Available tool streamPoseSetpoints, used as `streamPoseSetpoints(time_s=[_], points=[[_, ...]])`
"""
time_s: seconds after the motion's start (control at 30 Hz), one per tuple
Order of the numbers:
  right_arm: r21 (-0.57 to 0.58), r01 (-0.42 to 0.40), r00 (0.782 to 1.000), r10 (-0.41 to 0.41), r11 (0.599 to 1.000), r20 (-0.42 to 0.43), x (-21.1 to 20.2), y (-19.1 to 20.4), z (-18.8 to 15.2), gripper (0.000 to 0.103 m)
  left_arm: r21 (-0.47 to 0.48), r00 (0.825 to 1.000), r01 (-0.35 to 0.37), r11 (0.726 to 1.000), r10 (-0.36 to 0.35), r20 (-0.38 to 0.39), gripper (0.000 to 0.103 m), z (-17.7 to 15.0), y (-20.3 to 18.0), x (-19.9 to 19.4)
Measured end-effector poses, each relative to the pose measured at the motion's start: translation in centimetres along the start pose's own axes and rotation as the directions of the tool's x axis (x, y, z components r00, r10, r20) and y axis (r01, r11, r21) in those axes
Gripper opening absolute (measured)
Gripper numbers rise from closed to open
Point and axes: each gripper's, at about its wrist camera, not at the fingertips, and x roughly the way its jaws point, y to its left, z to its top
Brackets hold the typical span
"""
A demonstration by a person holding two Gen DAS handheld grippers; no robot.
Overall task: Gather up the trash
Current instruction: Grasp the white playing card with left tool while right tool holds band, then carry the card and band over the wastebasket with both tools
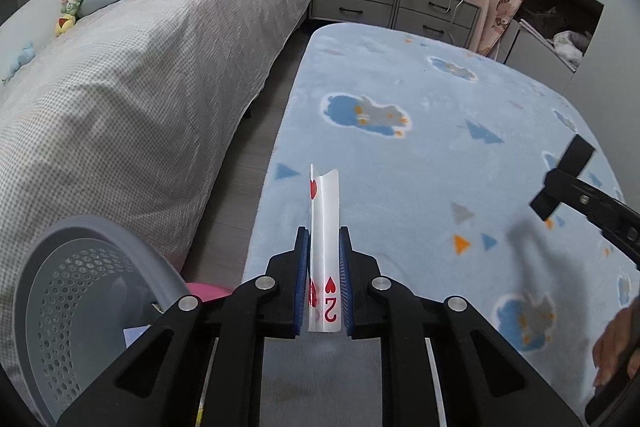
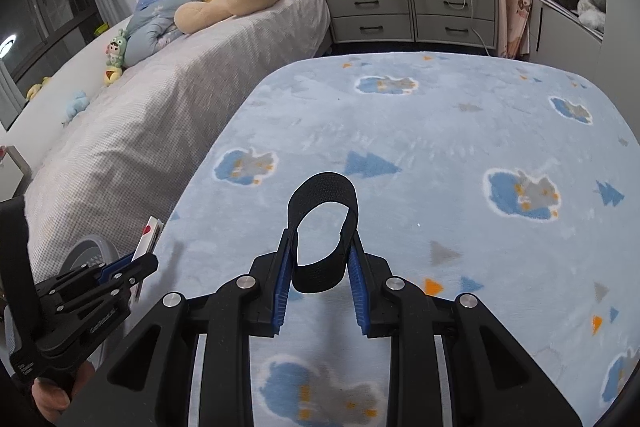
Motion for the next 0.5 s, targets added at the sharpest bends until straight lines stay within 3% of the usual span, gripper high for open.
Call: streamPoseSetpoints(time_s=[0.23, 0.5], points=[[-0.024, -0.028, 1.0, 0.028, 0.999, 0.014, -0.7, 2.4, 0.0, 0.027, -0.003, 0.998, 0.014, 1.0, -0.014, 0.062, 0.014, -1.5, 1.2, -4.0], [-0.078, -0.099, 0.995, 0.1, 0.992, 0.011, -1.4, 7.1, -0.5, 0.027, -0.021, 0.987, -0.069, 0.997, 0.072, 0.142, 0.014, -4.4, 4.2, -8.9]])
